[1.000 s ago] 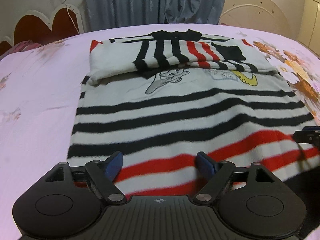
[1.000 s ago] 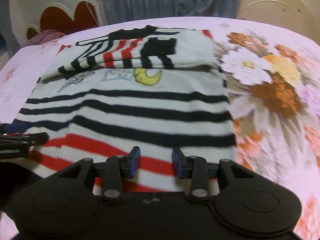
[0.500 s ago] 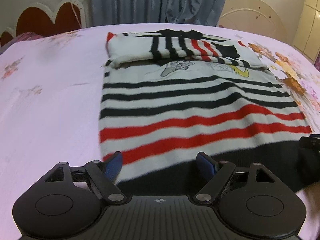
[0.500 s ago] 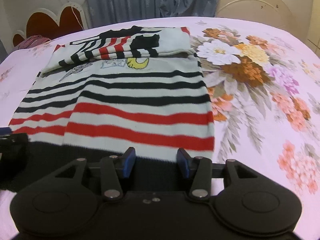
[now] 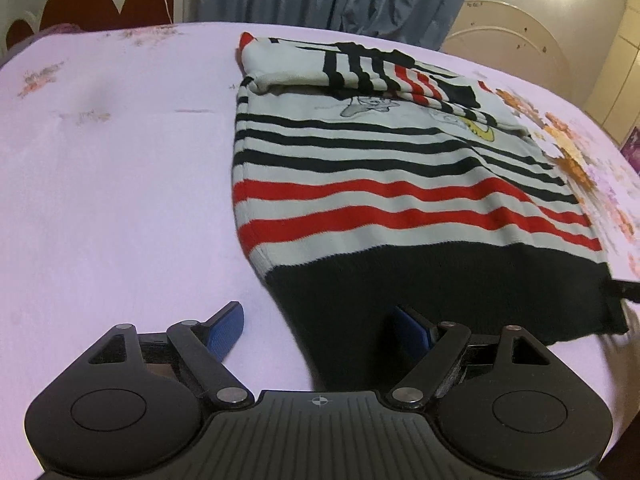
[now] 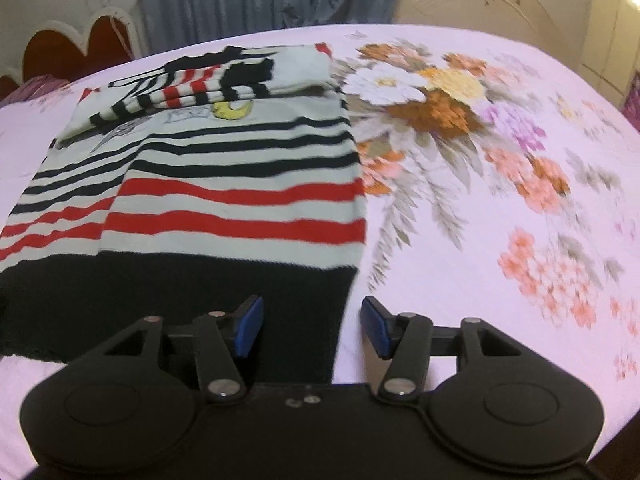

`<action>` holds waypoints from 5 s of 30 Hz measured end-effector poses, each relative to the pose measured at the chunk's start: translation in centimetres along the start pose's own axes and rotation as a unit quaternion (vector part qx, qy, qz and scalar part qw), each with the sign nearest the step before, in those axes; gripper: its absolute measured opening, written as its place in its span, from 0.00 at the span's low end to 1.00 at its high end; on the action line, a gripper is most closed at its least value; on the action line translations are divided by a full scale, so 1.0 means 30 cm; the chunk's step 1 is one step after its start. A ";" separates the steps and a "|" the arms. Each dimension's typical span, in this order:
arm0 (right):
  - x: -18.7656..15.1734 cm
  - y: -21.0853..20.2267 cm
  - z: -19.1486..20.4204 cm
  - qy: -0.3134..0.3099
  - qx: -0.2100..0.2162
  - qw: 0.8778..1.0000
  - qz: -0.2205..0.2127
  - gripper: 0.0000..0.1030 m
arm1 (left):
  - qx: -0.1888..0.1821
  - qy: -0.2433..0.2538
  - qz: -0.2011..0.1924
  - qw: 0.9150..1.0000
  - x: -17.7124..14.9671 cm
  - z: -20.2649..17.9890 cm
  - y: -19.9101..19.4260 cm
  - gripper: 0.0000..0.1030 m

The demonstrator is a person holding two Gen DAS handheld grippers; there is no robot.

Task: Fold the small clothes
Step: 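Lower both tools onto the black hem and close on it, then lift the black hem with both tools and fold it over onto the collar, then press the folded black hem down against the collar with both tools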

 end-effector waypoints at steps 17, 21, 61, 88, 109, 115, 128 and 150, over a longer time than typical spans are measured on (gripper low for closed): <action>-0.007 0.028 0.010 0.008 0.027 0.999 0.022 0.31 | -0.052 -0.010 0.003 0.999 0.027 -0.067 0.029 0.67; -0.003 0.030 0.004 0.018 0.040 0.999 0.028 0.31 | -0.057 -0.013 0.008 0.998 0.031 -0.049 0.029 0.62; 0.312 -0.059 0.018 0.064 0.179 0.980 -0.049 0.10 | -0.133 -0.064 -0.058 0.987 0.362 -0.090 -0.039 0.09; 1.016 0.616 -0.033 0.184 0.200 0.961 -0.039 0.10 | -0.064 -0.168 -0.056 0.982 1.039 -0.047 0.581 0.09; 1.117 0.767 -0.090 0.183 0.192 0.961 -0.072 0.68 | -0.022 -0.233 -0.045 0.971 1.160 0.057 0.709 0.87; 1.122 0.782 -0.068 0.111 0.165 0.978 -0.067 0.47 | -0.001 -0.161 -0.037 0.986 1.118 0.052 0.730 0.87; 1.085 0.845 0.020 0.013 0.116 0.992 -0.044 0.09 | 0.064 -0.054 -0.057 0.995 1.070 0.027 0.738 0.20; 1.105 0.806 -0.068 0.042 0.094 0.991 -0.086 0.39 | 0.092 -0.036 -0.115 0.988 1.034 0.010 0.672 0.18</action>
Point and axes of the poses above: each gripper's, at about its wrist camera, not at the fingertips, and y roughly the way its jaws point, z to its left, x to its top, the point moved 7 cm from there along y, roughly the way its jaws point, and after that the axes turned 5 degrees about x, right-handed, at the moved point
